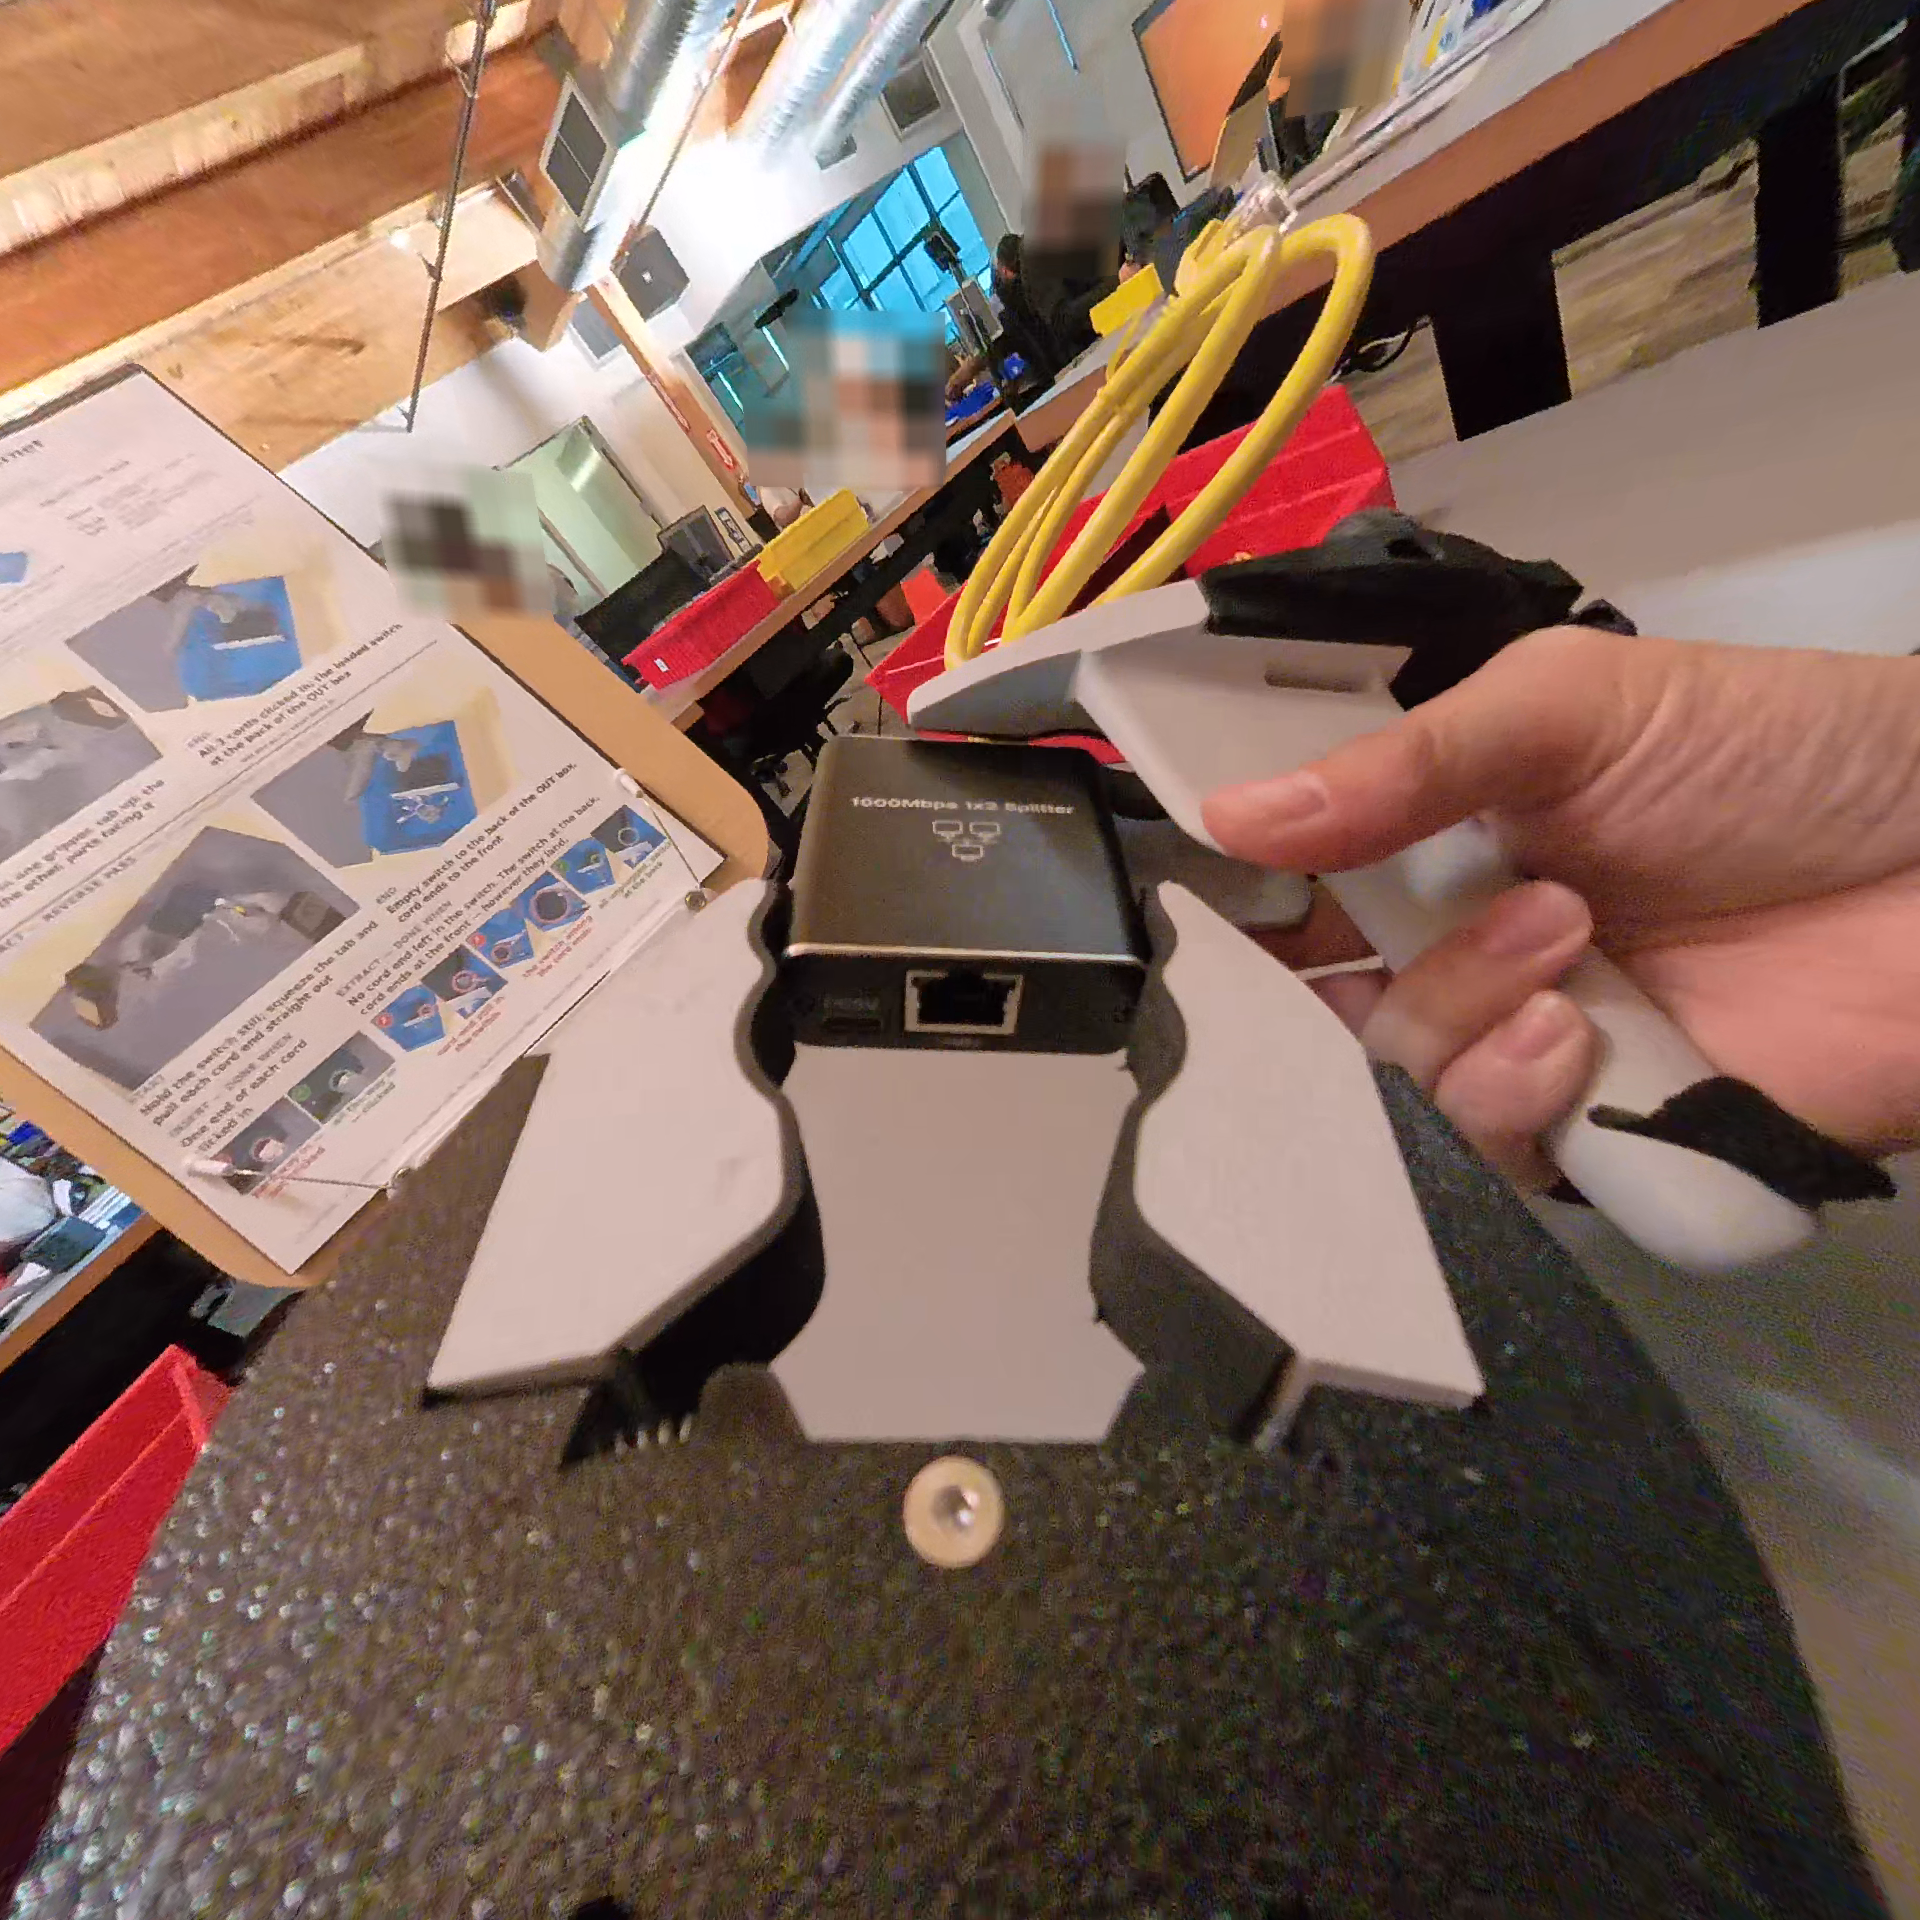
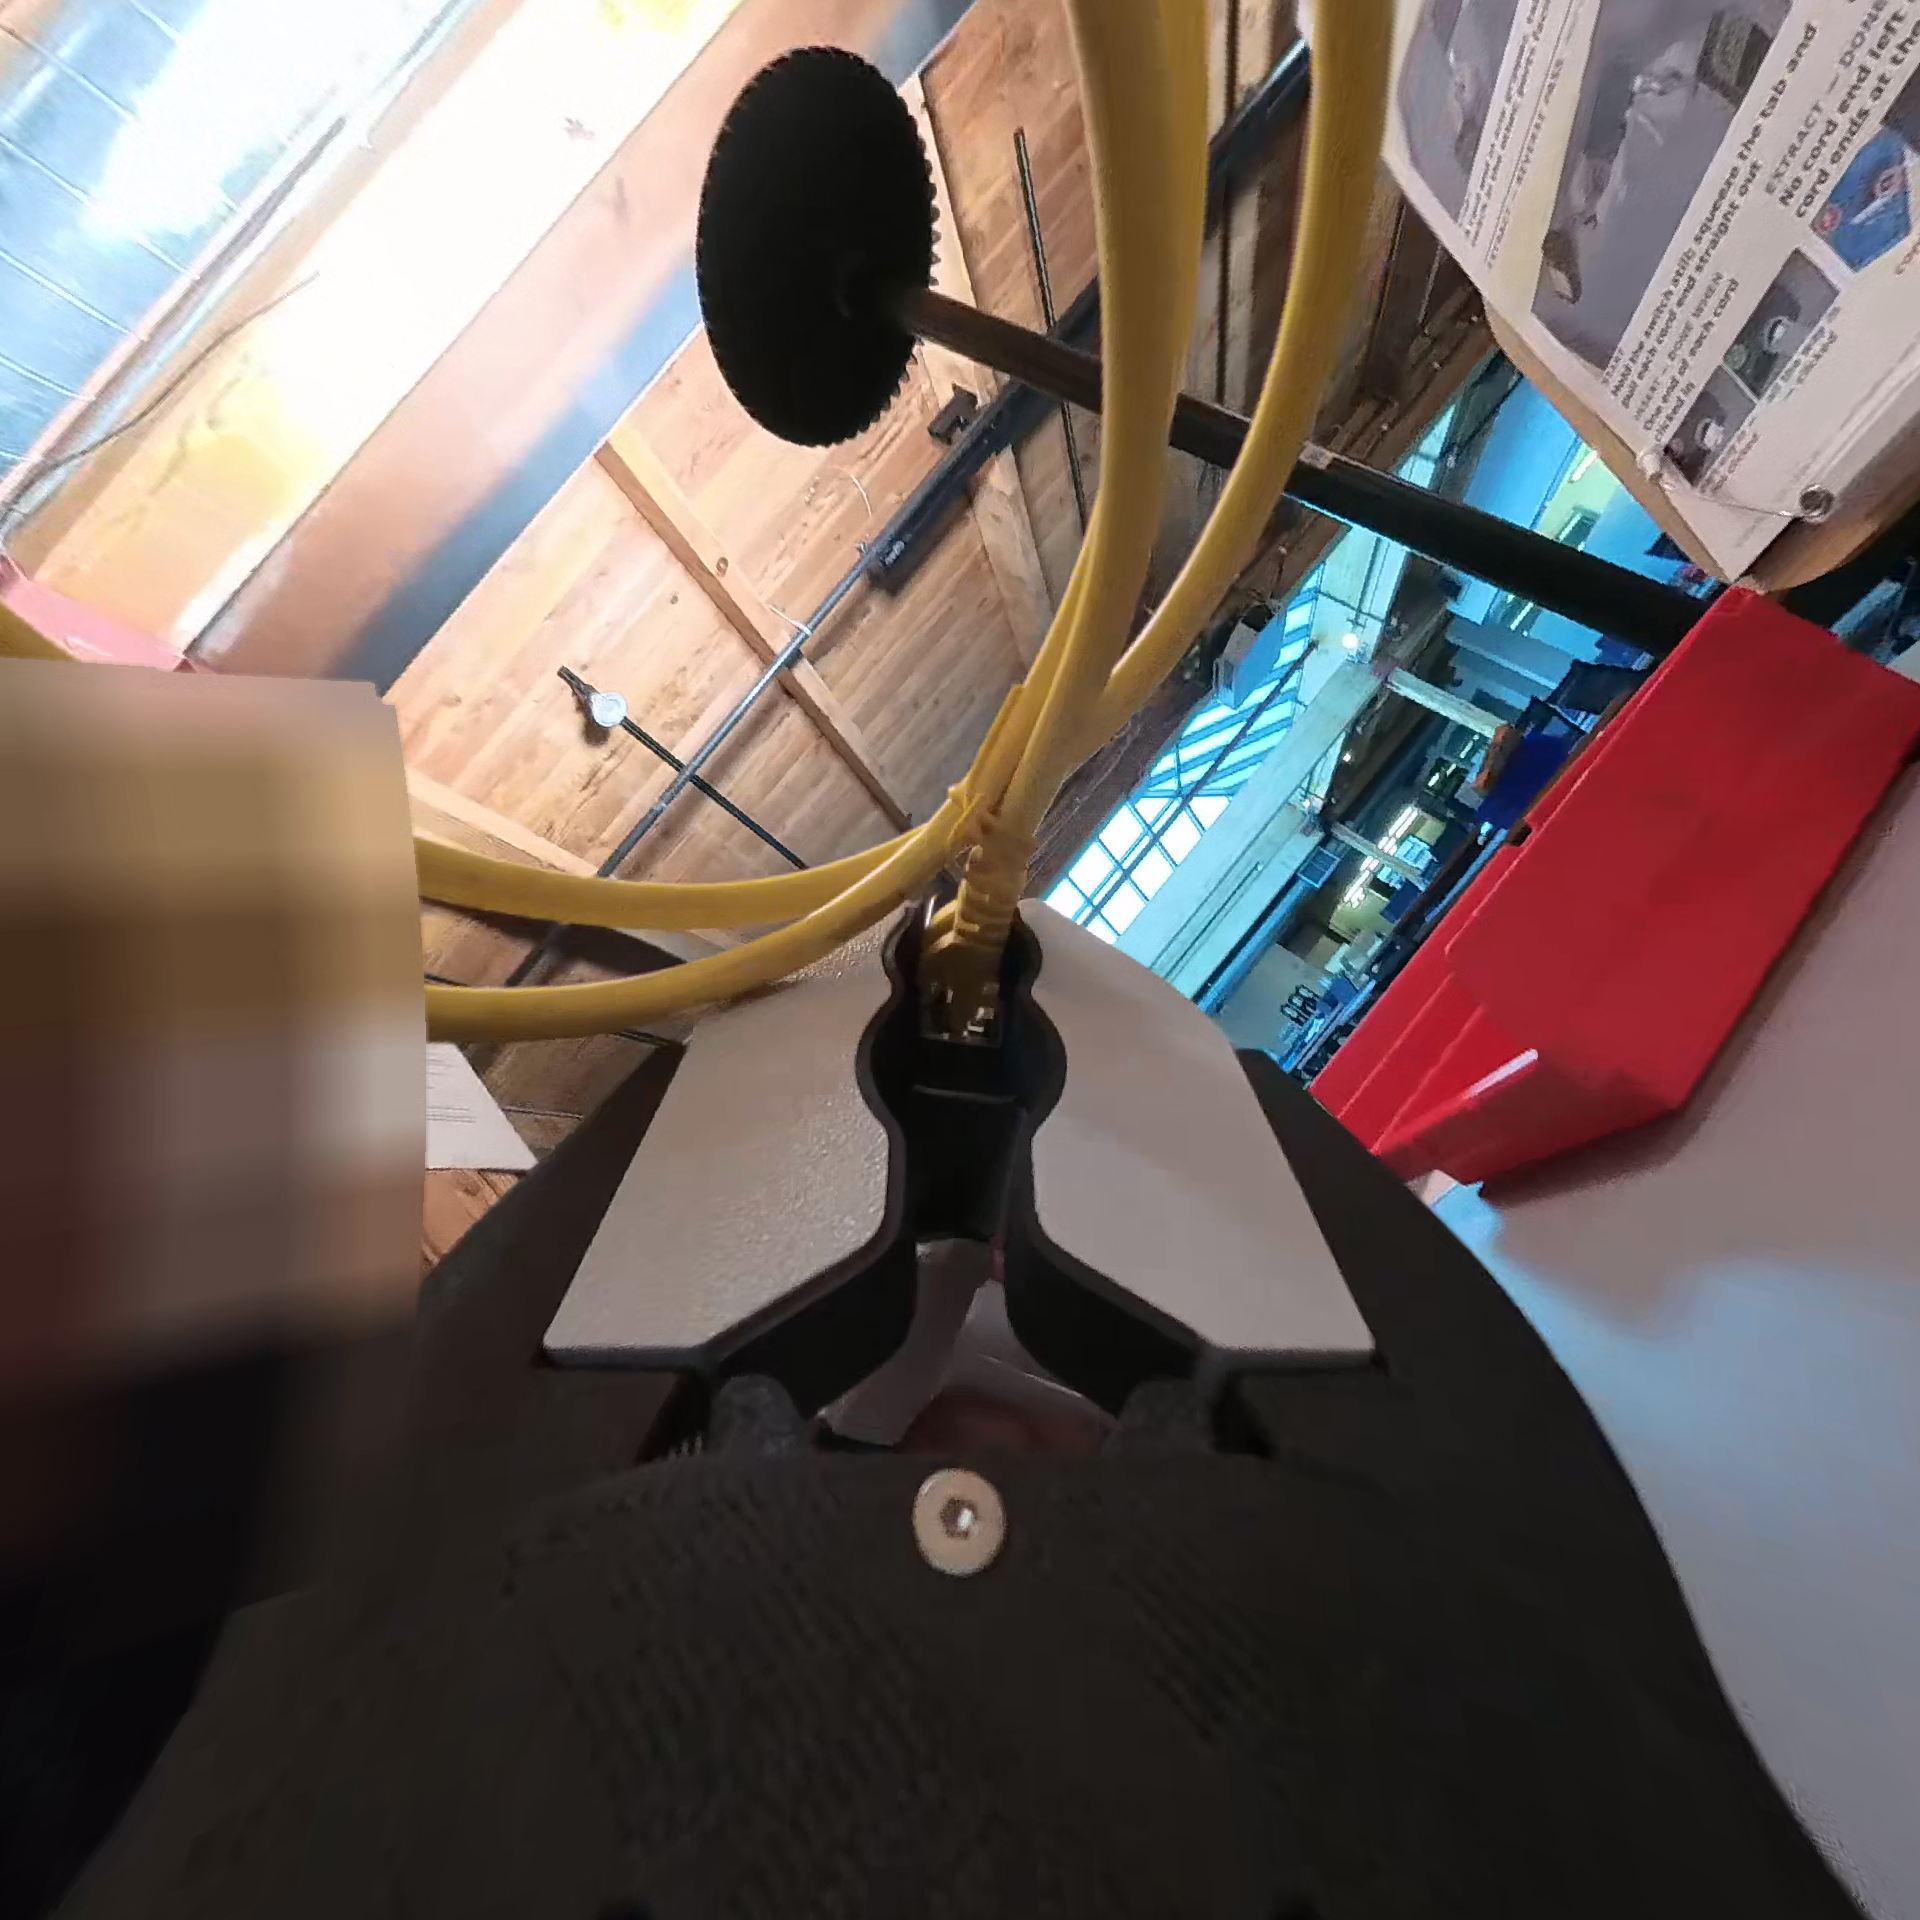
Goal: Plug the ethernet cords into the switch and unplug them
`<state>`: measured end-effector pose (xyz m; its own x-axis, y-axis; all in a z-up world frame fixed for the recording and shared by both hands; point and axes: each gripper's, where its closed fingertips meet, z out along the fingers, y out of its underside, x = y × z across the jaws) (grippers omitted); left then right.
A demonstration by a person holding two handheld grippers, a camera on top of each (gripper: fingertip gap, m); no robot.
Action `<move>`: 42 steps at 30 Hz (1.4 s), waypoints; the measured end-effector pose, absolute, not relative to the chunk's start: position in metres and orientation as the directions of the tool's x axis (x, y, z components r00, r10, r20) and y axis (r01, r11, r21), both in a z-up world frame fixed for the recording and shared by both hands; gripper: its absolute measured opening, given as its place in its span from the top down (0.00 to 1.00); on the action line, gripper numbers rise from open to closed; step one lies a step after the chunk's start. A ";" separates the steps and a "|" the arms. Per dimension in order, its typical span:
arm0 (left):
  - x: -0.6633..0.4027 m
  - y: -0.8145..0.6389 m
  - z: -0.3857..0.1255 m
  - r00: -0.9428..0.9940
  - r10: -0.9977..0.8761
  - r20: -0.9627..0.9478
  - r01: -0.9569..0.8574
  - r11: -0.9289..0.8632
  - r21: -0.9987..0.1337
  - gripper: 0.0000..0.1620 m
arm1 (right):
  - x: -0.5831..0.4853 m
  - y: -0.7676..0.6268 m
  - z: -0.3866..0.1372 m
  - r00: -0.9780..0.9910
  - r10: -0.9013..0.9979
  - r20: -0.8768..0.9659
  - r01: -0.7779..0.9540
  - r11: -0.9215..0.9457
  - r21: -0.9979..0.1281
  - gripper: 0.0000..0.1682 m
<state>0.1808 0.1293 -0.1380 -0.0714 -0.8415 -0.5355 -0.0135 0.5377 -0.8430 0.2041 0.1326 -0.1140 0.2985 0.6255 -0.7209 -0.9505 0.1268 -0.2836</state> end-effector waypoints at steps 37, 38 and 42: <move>0.159 0.113 -0.097 0.190 -0.656 -0.730 0.139 0.754 -0.642 0.61 | 0.173 0.111 -0.070 0.458 0.705 -0.541 -0.867 0.219 -0.449 0.92; 0.160 0.113 -0.098 0.176 -0.678 -0.714 0.138 0.735 -0.664 0.61 | 0.174 0.112 -0.071 0.460 0.693 -0.555 -0.869 0.222 -0.443 0.92; 0.164 0.115 -0.103 0.144 -0.720 -0.679 0.129 0.694 -0.709 0.61 | 0.179 0.113 -0.076 0.464 0.682 -0.565 -0.866 0.217 -0.450 0.92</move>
<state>0.1641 0.1148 -0.1029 0.1438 -0.7201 -0.6788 0.1290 0.6937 -0.7086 0.1785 0.1131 -0.0762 0.4643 0.6823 -0.5647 -0.8662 0.2167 -0.4503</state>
